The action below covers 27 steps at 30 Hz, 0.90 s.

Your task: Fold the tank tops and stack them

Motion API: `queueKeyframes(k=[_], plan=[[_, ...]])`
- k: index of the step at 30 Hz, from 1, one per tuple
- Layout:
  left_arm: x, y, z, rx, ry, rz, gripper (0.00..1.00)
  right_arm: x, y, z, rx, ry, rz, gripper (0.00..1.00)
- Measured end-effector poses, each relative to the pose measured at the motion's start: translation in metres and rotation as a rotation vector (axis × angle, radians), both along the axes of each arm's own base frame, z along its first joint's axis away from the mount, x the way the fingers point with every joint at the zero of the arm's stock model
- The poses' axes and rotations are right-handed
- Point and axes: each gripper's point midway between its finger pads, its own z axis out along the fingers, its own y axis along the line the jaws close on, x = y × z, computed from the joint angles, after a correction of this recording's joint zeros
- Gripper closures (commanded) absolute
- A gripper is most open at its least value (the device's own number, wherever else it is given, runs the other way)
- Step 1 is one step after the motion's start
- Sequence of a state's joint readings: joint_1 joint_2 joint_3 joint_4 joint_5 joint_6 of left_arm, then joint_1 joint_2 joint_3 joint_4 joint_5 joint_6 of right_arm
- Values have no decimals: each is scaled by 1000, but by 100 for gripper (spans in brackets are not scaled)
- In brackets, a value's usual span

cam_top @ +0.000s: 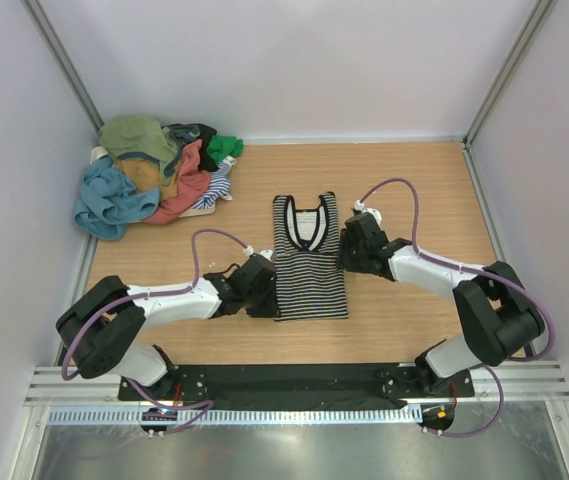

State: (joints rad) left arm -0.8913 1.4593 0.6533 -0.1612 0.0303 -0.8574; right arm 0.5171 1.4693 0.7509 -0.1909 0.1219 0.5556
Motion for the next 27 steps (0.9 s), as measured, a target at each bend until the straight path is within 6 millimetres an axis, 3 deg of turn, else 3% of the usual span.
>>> queueKeyframes(k=[8,12,17,23,27], plan=[[0,0,0,2,-2,-1,94,20,2,-9,-64,14,2,57],[-1,0,0,3,-3,-1,94,29,0,-7,-91,1,-14,69],[-1,-1,0,2,-2,-2,93,43,-6,-10,-137,0,-52,72],[-1,-1,0,9,-12,2,79,40,-15,-13,-169,19,-72,62],[-1,1,4,8,-22,10,70,37,-16,4,-151,-5,-73,55]])
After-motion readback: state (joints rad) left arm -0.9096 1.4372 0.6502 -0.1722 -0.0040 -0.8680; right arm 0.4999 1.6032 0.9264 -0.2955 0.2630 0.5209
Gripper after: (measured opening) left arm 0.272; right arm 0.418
